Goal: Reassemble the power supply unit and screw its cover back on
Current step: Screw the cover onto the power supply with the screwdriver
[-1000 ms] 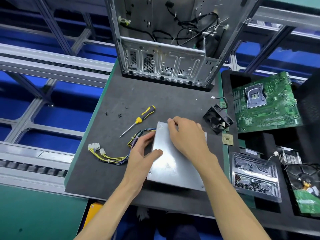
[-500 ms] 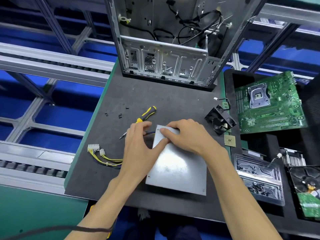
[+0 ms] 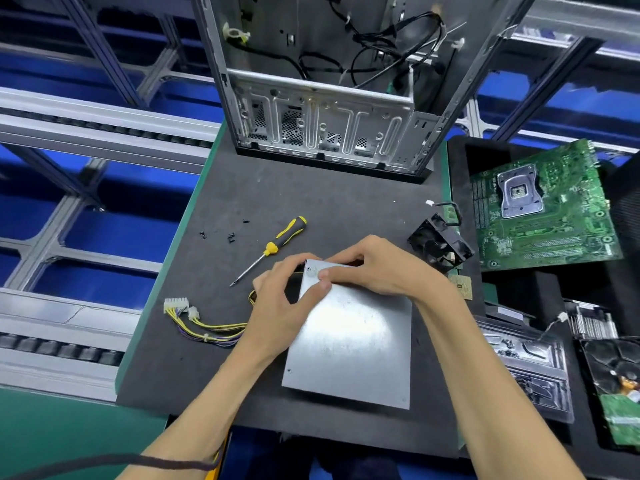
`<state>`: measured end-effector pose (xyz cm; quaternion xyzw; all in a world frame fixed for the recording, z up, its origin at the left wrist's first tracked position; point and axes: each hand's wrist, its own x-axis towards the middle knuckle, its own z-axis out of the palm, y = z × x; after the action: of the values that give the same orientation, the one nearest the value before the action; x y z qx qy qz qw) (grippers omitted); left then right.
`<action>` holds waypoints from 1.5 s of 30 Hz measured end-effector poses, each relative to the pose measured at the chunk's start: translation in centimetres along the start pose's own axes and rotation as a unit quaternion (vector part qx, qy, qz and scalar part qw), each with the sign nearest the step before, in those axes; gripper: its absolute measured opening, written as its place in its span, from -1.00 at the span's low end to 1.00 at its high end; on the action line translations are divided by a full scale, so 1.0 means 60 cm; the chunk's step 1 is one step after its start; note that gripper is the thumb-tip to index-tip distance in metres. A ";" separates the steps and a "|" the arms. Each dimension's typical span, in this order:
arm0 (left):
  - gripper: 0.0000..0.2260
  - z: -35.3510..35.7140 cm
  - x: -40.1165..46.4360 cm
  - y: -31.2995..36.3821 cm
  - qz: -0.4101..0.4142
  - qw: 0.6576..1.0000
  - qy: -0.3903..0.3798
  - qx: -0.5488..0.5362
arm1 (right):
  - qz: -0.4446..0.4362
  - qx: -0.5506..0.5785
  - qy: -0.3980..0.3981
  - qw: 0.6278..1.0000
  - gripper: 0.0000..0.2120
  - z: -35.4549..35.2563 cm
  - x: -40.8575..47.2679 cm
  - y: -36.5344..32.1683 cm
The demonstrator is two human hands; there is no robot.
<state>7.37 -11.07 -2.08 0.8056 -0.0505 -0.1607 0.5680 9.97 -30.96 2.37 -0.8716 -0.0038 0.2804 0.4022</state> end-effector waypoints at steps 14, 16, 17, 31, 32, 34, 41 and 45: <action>-0.73 0.001 0.004 0.004 0.002 0.998 -0.001 -0.068 | -0.005 0.039 0.035 0.999 -0.87 0.002 0.009 0.008; -0.71 -0.003 0.002 0.007 -0.013 0.999 -0.004 -0.036 | -0.013 0.023 0.040 0.999 -0.86 0.002 0.007 0.008; -0.68 -0.005 0.000 0.007 -0.020 1.000 -0.009 -0.011 | -0.016 0.010 0.050 0.999 -0.83 0.004 0.007 0.007; -0.86 -0.143 0.027 -0.035 -0.056 0.963 0.186 0.184 | -0.021 -0.133 0.200 0.971 -0.69 0.045 0.031 -0.040; -0.86 -0.152 0.034 -0.038 -0.064 0.961 0.179 0.203 | -0.023 -0.126 0.204 0.971 -0.74 0.045 0.033 -0.044; -0.85 -0.162 0.044 -0.044 -0.076 0.958 0.159 0.224 | -0.026 -0.116 0.204 0.972 -0.81 0.044 0.040 -0.050; -0.84 -0.145 0.058 -0.060 -0.067 0.966 0.084 0.235 | -0.011 -0.133 0.173 0.976 -0.80 0.041 0.080 -0.063; -0.87 -0.129 0.073 -0.060 -0.056 0.948 0.070 0.306 | 0.022 -0.135 0.162 0.977 -0.83 0.039 0.103 -0.069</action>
<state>13.62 -4.01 -3.98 0.9515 -0.0124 -0.1126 0.2862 14.91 -25.11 1.06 -0.9514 0.0430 0.1411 0.2702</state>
